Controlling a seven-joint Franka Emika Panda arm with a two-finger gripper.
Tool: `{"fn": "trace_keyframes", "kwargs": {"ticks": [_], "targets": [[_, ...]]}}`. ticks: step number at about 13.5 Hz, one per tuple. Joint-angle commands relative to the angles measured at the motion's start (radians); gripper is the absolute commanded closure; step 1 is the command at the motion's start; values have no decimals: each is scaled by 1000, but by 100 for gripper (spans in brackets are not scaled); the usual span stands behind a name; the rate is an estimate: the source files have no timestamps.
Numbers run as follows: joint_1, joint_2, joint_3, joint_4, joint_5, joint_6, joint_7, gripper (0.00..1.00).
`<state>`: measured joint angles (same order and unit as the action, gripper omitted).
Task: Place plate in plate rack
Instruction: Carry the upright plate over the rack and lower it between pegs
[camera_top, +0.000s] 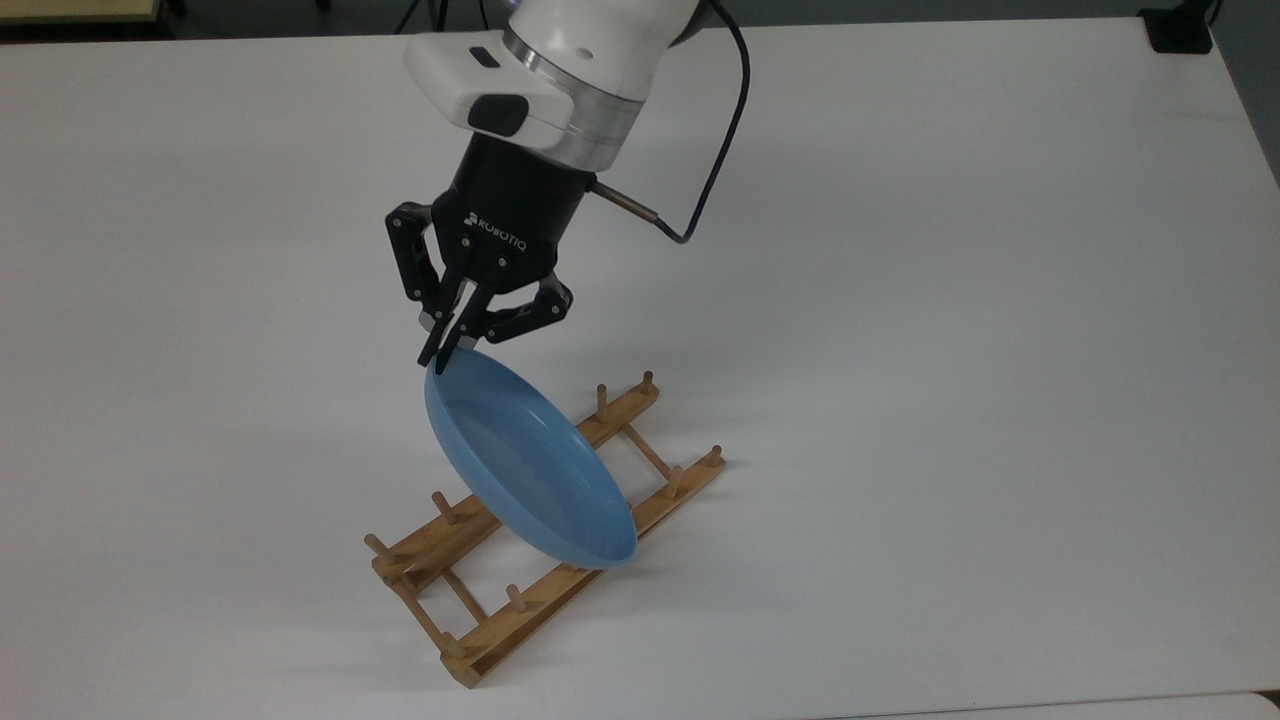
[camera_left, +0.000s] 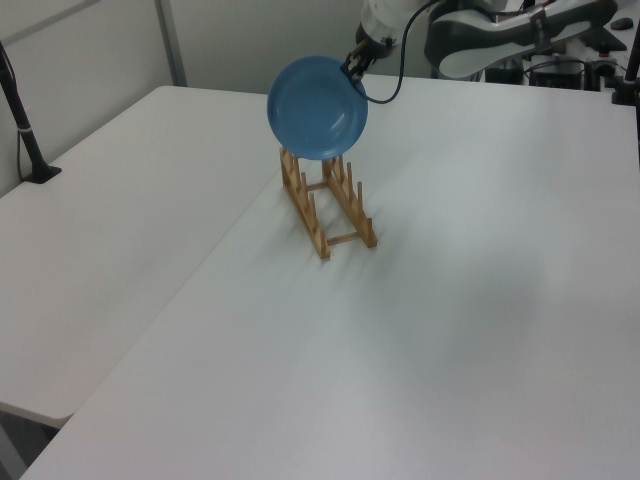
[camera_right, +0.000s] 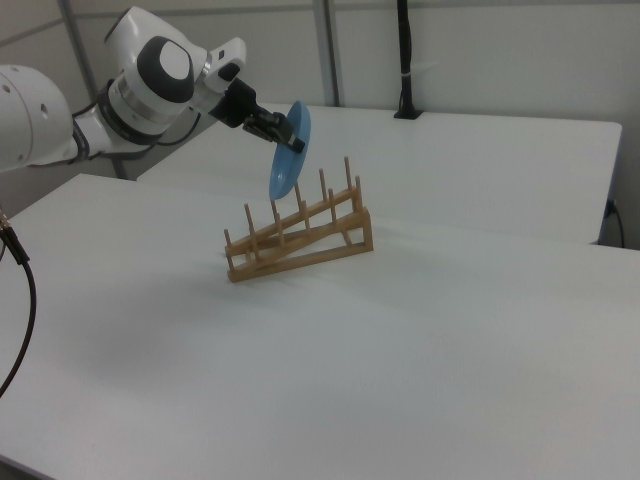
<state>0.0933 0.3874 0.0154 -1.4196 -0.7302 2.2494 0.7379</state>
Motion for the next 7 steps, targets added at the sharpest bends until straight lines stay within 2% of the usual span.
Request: {"fn": "trace_keyframes", "kwargs": {"ticks": [1,7], "targets": [[16,30,-8,8,-83,28,51,100],[17,50,-8,-24,-213,127,48,100]]}}
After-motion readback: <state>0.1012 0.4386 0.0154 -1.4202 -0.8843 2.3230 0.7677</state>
